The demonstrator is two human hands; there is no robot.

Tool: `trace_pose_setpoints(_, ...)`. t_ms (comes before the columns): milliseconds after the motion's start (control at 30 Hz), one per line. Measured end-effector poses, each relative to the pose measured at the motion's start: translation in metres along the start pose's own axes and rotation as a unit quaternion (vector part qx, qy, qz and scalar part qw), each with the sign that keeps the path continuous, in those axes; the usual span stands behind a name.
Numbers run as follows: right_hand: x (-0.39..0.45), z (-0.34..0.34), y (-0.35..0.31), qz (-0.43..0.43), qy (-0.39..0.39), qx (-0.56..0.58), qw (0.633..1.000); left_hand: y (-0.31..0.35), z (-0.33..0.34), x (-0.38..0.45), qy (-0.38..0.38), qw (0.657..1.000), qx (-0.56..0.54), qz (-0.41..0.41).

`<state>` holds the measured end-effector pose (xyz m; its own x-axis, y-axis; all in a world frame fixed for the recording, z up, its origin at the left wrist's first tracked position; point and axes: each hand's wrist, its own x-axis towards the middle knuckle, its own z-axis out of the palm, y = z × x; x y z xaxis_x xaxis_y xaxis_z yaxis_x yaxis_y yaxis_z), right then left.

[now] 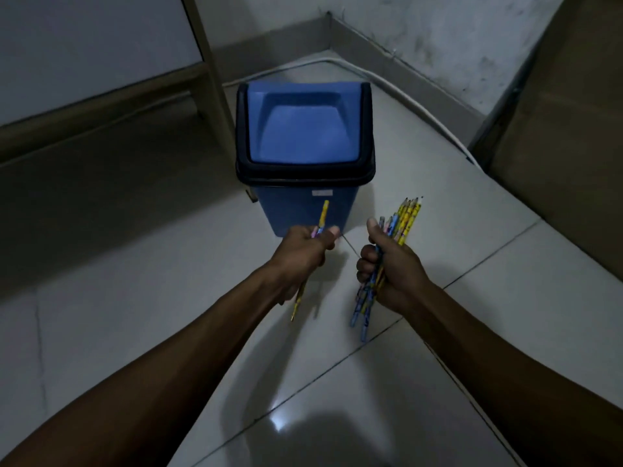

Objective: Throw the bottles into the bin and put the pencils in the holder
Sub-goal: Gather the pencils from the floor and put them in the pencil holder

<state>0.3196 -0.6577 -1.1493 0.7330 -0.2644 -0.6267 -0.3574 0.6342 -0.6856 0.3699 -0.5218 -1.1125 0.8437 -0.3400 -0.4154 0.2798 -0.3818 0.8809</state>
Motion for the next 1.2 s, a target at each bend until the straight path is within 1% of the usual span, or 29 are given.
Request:
trace_pose_setpoints(100, -0.026, 0.012, -0.028, 0.025, 0.016, 0.002, 1.0, 0.029, -0.007, -0.014, 0.005, 0.999, -0.007, -0.031)
trace_pose_setpoints(233, -0.077, 0.032, -0.072, 0.048, 0.037, -0.007, 0.998, 0.084, -0.02, -0.051, -0.002, 0.996, -0.055, -0.077)
trace_pose_setpoints(300, -0.11, 0.047, -0.103, 0.057, 0.041, 0.003, 0.998, 0.125, -0.03, -0.075, -0.007, 0.993, -0.059, -0.098)
trace_pose_setpoints(433, -0.178, 0.086, -0.173, 0.065, 0.036, 0.041, 0.996, 0.215, -0.057, -0.119, -0.018, 0.984, -0.112, -0.135)
trace_pose_setpoints(500, -0.208, 0.113, -0.212, 0.063, 0.039, 0.047, 0.996, 0.271, -0.074, -0.139, -0.021, 0.983, -0.122, -0.133)
trace_pose_setpoints(533, -0.219, 0.119, -0.222, 0.058, 0.037, 0.056, 0.996, 0.285, -0.078, -0.146, -0.021, 0.982, -0.131, -0.132)
trace_pose_setpoints(600, -0.278, 0.171, -0.297, 0.072, 0.028, 0.038, 0.996, 0.38, -0.115, -0.182, -0.031, 0.983, -0.126, -0.13)
trace_pose_setpoints(667, -0.292, 0.181, -0.304, 0.055, 0.023, 0.035, 0.998, 0.397, -0.115, -0.192, -0.037, 0.983, -0.126, -0.126)
trace_pose_setpoints(700, -0.301, 0.193, -0.321, 0.06, 0.011, 0.034, 0.998, 0.417, -0.124, -0.196, -0.034, 0.983, -0.129, -0.128)
trace_pose_setpoints(767, -0.334, 0.226, -0.362, 0.081, -0.003, 0.034, 0.996, 0.473, -0.147, -0.218, -0.027, 0.982, -0.134, -0.128)
trace_pose_setpoints(900, -0.381, 0.285, -0.435, 0.071, -0.049, 0.031, 0.996, 0.564, -0.187, -0.249, 0.023, 0.988, -0.126, -0.091)
trace_pose_setpoints(967, -0.396, 0.31, -0.463, 0.062, -0.076, 0.016, 0.995, 0.596, -0.207, -0.259, 0.05, 0.99, -0.113, -0.07)
trace_pose_setpoints(1100, -0.416, 0.359, -0.508, 0.051, -0.112, -0.002, 0.992, 0.649, -0.244, -0.273, 0.084, 0.986, -0.135, -0.054)
trace_pose_setpoints(1200, -0.422, 0.395, -0.53, 0.041, -0.136, -0.011, 0.99, 0.672, -0.272, -0.276, 0.109, 0.982, -0.151, -0.042)
